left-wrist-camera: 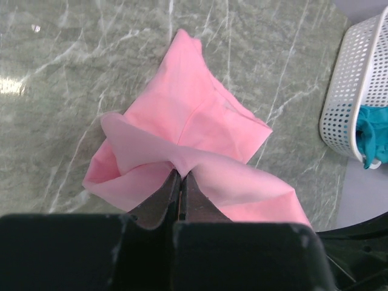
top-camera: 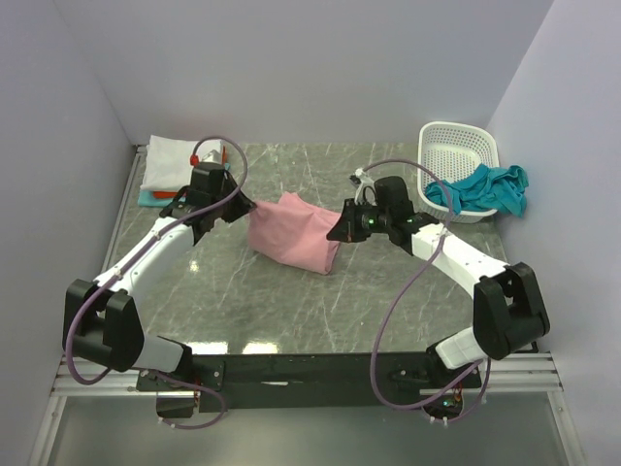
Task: Fold and stack the t-shirts
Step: Fold the tshirt
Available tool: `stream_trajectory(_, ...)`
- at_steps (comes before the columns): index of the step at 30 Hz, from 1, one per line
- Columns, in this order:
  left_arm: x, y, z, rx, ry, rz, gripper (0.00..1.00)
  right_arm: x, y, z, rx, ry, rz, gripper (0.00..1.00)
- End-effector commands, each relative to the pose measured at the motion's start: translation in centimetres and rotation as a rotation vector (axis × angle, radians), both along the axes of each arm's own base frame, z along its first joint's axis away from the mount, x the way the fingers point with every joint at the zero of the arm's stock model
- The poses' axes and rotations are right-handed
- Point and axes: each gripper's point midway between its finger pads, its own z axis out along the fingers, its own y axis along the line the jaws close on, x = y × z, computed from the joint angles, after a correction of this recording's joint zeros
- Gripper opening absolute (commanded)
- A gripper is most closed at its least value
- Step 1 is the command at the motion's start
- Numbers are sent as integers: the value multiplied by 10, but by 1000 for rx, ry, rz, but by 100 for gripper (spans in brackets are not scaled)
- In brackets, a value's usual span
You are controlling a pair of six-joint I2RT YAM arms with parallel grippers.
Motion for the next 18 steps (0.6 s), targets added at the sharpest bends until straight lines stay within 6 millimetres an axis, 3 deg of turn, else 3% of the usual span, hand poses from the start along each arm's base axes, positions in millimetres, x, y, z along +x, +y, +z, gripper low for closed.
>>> stream_trajectory(1, 19, -5, 40, -19, -117, -24, 1, 11, -10, 17, -28, -58, -55, 0)
stream_trajectory(11, 48, -8, 47, -19, -137, -23, 1, 47, -32, 37, -70, -116, -161, 0)
stream_trajectory(17, 71, -15, 38, -13, -125, -38, 1, 68, -43, 33, -88, -111, -190, 0)
stream_trajectory(18, 76, -16, 29, -9, -109, -38, 1, 72, -43, 29, -94, -104, -193, 0)
